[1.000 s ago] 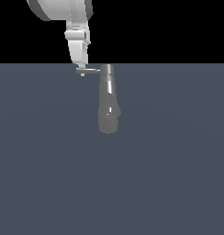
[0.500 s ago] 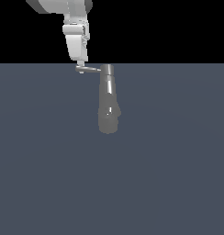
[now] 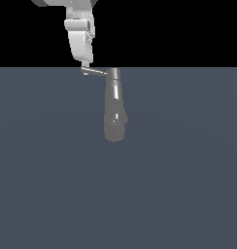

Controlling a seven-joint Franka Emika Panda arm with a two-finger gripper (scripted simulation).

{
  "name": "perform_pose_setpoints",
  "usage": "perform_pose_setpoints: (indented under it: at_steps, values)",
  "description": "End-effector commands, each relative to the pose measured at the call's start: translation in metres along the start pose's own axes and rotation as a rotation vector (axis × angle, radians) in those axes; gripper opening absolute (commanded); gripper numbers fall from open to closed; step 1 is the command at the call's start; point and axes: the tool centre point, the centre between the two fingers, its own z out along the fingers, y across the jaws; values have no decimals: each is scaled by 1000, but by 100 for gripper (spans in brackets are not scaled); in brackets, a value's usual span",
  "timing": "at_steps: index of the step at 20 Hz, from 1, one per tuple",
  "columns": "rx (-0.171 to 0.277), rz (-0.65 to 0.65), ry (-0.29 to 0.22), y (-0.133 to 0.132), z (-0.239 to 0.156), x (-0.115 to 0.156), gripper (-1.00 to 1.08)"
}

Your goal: Turn on the faucet by rotating a designated handle.

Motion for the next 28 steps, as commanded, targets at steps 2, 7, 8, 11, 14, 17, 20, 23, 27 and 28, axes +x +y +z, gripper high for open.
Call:
perform_pose_setpoints:
  at_steps: [2, 7, 8, 11, 14, 17, 20, 23, 27, 28]
  values:
    - [-9, -8, -1, 12, -2, -6, -100]
    - [-9, -8, -1, 26, -8, -6, -100]
    - [-9, -8, -1, 26, -8, -6, -100]
    - [2, 4, 1, 24, -11, 7, -100]
    - [1, 2, 0, 32, -14, 13, -100]
    - [-1, 1, 0, 39, -16, 20, -100]
    - [-2, 0, 0, 48, -19, 27, -100]
    - [-4, -2, -1, 56, -22, 33, -100]
    - [-5, -4, -1, 67, -26, 43, -100]
    - [-6, -5, -1, 70, -26, 45, -100]
